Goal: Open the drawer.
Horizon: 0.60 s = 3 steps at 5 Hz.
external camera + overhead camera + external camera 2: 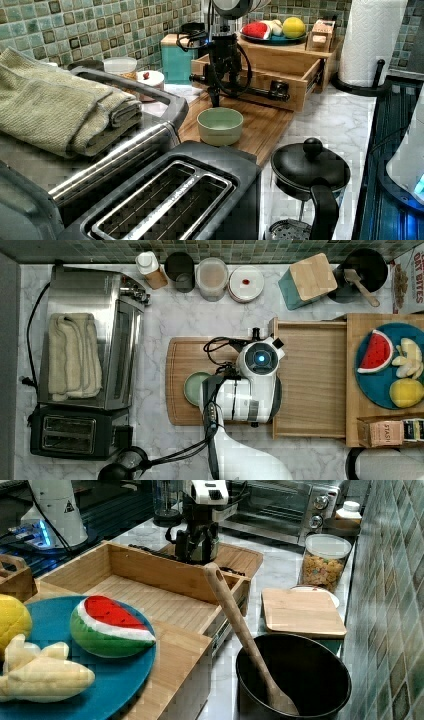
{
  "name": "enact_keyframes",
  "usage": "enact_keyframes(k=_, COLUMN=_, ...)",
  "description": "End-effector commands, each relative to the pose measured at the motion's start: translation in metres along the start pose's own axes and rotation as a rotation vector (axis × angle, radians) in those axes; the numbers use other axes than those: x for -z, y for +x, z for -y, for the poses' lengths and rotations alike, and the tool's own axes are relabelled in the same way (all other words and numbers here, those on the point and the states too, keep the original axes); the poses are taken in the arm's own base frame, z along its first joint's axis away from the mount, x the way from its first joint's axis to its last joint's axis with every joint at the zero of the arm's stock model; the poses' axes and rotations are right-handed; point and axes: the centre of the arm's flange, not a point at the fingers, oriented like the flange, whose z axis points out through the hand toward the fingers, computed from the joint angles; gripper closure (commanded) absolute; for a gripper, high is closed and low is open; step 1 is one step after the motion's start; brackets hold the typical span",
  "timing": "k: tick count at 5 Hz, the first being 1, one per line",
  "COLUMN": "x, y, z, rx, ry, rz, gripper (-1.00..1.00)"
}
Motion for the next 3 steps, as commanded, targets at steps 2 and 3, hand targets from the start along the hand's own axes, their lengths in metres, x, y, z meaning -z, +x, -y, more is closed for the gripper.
enact_keyframes(k=2, x=0.0404, y=-0.0056, z=0.0852, rx=0.143, ry=0.024, rz=-0.082, gripper=-1.0)
enact_keyframes(k=3, x=0.0404, y=-0.0057, z=0.0853, rx=0.143, ry=0.024, rz=-0.082, gripper=-1.0)
